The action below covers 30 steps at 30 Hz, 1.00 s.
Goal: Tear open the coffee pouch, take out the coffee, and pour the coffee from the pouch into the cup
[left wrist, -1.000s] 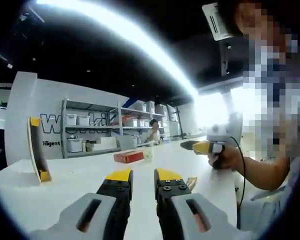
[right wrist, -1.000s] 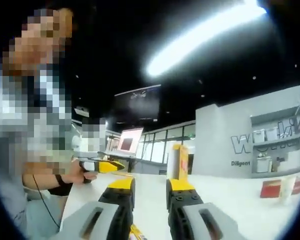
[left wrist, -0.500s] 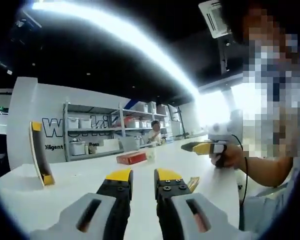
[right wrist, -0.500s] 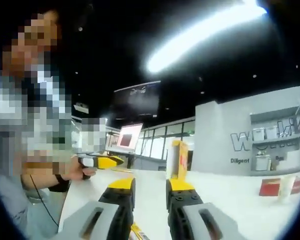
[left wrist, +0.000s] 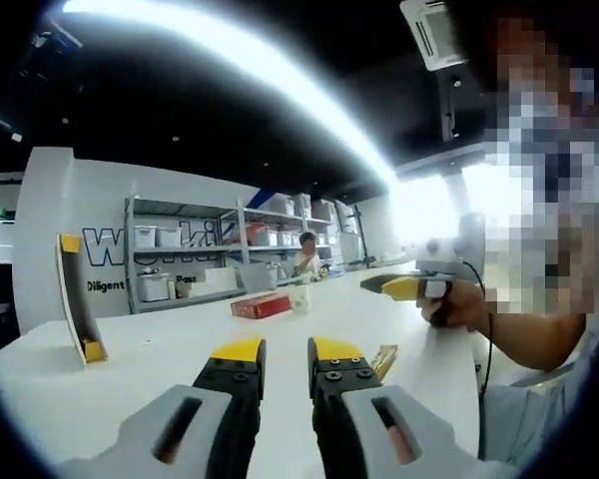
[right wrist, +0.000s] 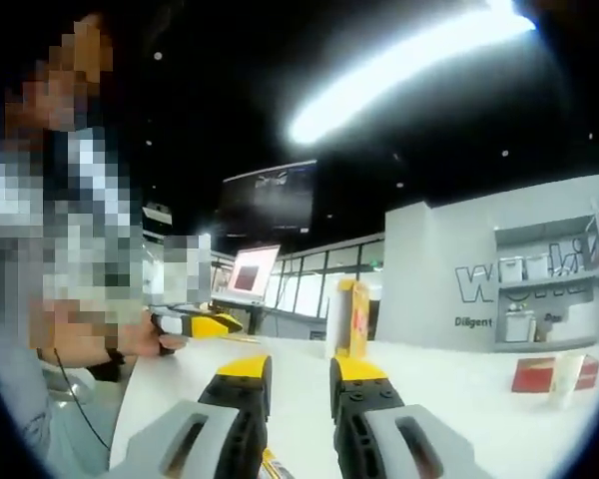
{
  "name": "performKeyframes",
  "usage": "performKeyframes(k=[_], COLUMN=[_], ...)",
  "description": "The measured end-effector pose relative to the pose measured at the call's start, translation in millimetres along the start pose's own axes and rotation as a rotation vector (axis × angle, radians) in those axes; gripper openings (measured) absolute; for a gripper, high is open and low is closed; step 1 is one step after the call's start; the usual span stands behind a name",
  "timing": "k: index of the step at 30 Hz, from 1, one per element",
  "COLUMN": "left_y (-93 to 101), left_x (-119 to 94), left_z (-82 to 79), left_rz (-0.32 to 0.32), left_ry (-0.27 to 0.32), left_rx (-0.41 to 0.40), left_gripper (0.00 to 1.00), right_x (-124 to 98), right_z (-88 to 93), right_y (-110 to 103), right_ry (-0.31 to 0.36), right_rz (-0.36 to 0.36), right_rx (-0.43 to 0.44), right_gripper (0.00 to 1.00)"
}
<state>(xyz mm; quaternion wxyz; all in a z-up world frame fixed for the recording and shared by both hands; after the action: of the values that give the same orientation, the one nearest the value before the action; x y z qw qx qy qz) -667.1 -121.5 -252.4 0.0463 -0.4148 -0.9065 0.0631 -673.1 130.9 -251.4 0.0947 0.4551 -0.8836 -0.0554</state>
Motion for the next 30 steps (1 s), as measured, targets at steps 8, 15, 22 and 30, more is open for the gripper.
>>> performKeyframes(k=[8, 15, 22, 30], left_y=[2.2, -2.4, -5.6, -8.0], left_x=[-1.3, -1.3, -0.1, 1.8], left_z=[-5.6, -6.6, -5.3, -3.5], left_rz=[-0.013, -0.03, -0.044, -0.055], left_ry=[0.034, 0.039, 0.031, 0.02], left_rx=[0.03, 0.018, 0.004, 0.001], left_gripper=[0.2, 0.19, 0.19, 0.19], right_x=[-3.0, -4.3, -6.3, -2.9], right_z=[-1.2, -2.9, -5.7, -2.2], right_y=[2.7, 5.8, 10.1, 11.4], right_ry=[0.006, 0.02, 0.047, 0.025], right_rz=[-0.001, 0.006, 0.008, 0.005], right_rx=[-0.011, 0.0, 0.016, 0.032], right_gripper=[0.24, 0.24, 0.24, 0.24])
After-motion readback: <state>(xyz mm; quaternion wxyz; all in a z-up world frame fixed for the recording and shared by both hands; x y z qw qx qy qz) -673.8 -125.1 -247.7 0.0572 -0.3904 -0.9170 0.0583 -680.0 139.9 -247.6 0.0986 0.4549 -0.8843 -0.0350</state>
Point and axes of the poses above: the point that each gripper's makers call its tool centre point, and the gripper's own axes: x roughly forward along the fingers, y roughly to its right, z roughly out of its underside, the point moved 6 cm from there along -x, roughly backward along the fingers, and after that the axes turned 6 degrees about -y, right-handed, at the moved point
